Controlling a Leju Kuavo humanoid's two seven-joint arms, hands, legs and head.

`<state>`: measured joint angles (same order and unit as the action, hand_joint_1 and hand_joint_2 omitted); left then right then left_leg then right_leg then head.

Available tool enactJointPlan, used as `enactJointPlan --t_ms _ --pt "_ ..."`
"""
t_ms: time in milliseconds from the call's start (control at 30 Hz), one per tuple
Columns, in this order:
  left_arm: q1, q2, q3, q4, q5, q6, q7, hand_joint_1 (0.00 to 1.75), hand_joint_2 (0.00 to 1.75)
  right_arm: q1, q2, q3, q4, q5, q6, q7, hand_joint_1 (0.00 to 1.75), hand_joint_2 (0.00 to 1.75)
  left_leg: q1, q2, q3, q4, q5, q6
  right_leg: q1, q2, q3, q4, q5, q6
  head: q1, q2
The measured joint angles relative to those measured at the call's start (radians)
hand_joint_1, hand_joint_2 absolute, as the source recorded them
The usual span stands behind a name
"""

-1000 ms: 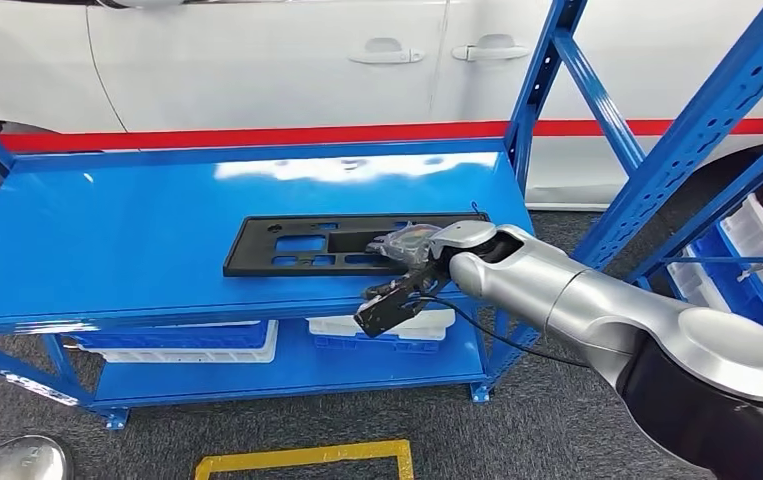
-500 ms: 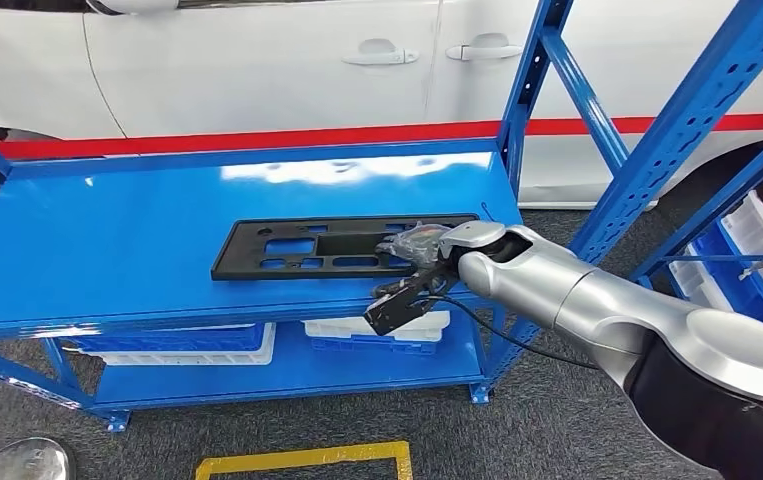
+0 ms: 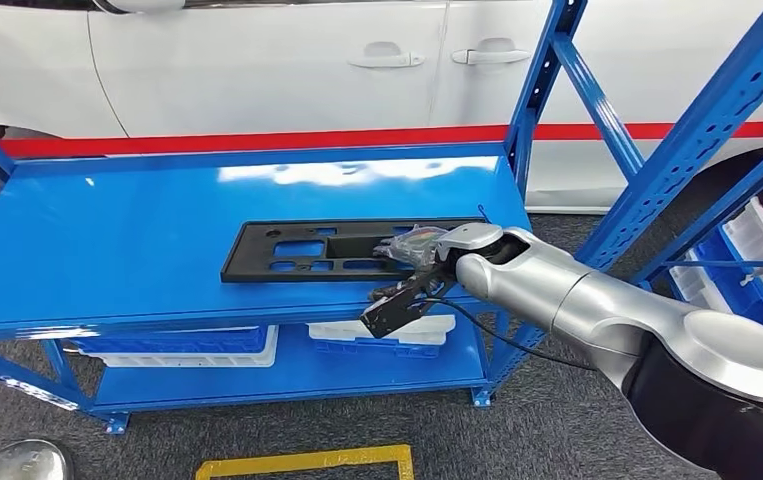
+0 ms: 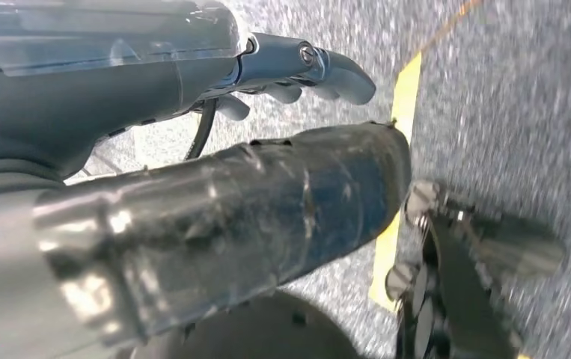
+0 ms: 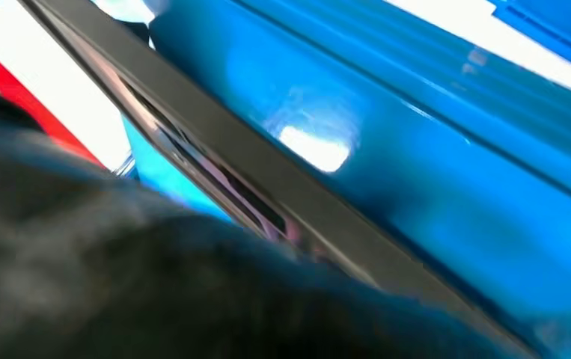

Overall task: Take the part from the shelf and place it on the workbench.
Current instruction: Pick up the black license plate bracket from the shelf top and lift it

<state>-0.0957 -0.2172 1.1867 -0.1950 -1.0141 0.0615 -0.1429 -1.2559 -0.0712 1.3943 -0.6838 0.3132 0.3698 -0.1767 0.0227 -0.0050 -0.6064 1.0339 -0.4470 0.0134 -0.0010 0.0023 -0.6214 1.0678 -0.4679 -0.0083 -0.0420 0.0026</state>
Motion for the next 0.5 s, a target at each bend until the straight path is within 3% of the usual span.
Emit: enactJointPlan --t_ms 33,133,167,200,233,300,367,433,500 --pt "0.000 0.000 0.000 0.000 0.001 0.000 0.000 0.00 0.00 0.000 -0.001 0.000 0.000 0.000 0.000 0.001 0.00 0.00 0.002 0.001 0.001 -0.003 0.002 0.004 -0.002 0.000 -0.016 0.036 -0.022 0.005 0.000 0.000" --pt "0.000 0.001 0.002 0.000 0.003 -0.001 -0.001 0.00 0.00 0.005 -0.004 0.000 0.000 0.000 0.003 0.005 0.00 0.00 0.003 0.002 0.001 -0.005 0.003 0.010 -0.006 -0.001 -0.102 0.215 -0.102 0.016 0.001 0.000" --pt "0.000 0.001 0.002 0.000 0.003 -0.002 -0.002 0.00 0.00 0.007 -0.004 0.000 0.000 0.000 0.004 0.006 0.00 0.00 0.002 0.002 0.001 -0.005 0.003 0.011 -0.007 -0.001 -0.118 0.244 -0.104 0.017 0.001 0.000" --pt "-0.001 0.001 0.003 0.000 0.003 -0.003 -0.002 0.00 0.00 0.009 -0.004 0.000 0.000 0.000 0.006 0.007 0.00 0.00 0.002 0.001 0.002 -0.005 0.002 0.011 -0.006 -0.001 -0.115 0.235 -0.087 0.016 0.001 0.000" --pt "-0.001 0.000 0.004 0.000 0.003 -0.004 -0.003 0.00 0.00 0.009 -0.004 0.000 0.000 0.000 0.006 0.008 0.00 0.00 0.002 0.000 0.003 -0.005 0.002 0.011 -0.006 -0.001 -0.095 0.190 -0.056 0.013 0.001 0.000" --pt "-0.001 -0.001 0.006 0.000 0.002 -0.005 -0.003 0.00 0.00 0.005 -0.004 0.000 0.000 0.000 0.007 0.010 0.00 0.87 0.000 -0.001 0.004 -0.004 0.000 0.008 -0.001 -0.001 -0.032 0.056 0.005 0.001 0.001 0.000" --pt "-0.001 -0.002 0.008 0.000 0.000 -0.007 -0.003 0.00 0.00 0.002 -0.004 0.000 0.000 0.000 0.007 0.011 0.00 1.75 -0.002 -0.001 0.003 -0.004 0.000 0.002 0.005 -0.001 0.001 -0.019 0.023 -0.007 0.000 0.000" --pt "-0.001 -0.003 0.008 0.000 -0.001 -0.008 -0.004 0.00 0.00 0.002 -0.004 0.000 0.000 0.003 0.006 0.011 0.00 1.75 -0.003 0.000 0.003 -0.008 0.001 -0.008 0.007 0.000 0.004 -0.027 0.022 -0.013 0.000 0.000" --pt "-0.002 -0.002 0.008 0.000 -0.001 -0.008 -0.006 0.00 0.00 0.003 -0.004 0.000 0.001 0.008 0.006 0.013 0.00 0.87 -0.003 0.000 -0.002 0.009 -0.014 -0.018 0.001 -0.001 0.010 -0.038 0.028 -0.024 0.000 0.000"
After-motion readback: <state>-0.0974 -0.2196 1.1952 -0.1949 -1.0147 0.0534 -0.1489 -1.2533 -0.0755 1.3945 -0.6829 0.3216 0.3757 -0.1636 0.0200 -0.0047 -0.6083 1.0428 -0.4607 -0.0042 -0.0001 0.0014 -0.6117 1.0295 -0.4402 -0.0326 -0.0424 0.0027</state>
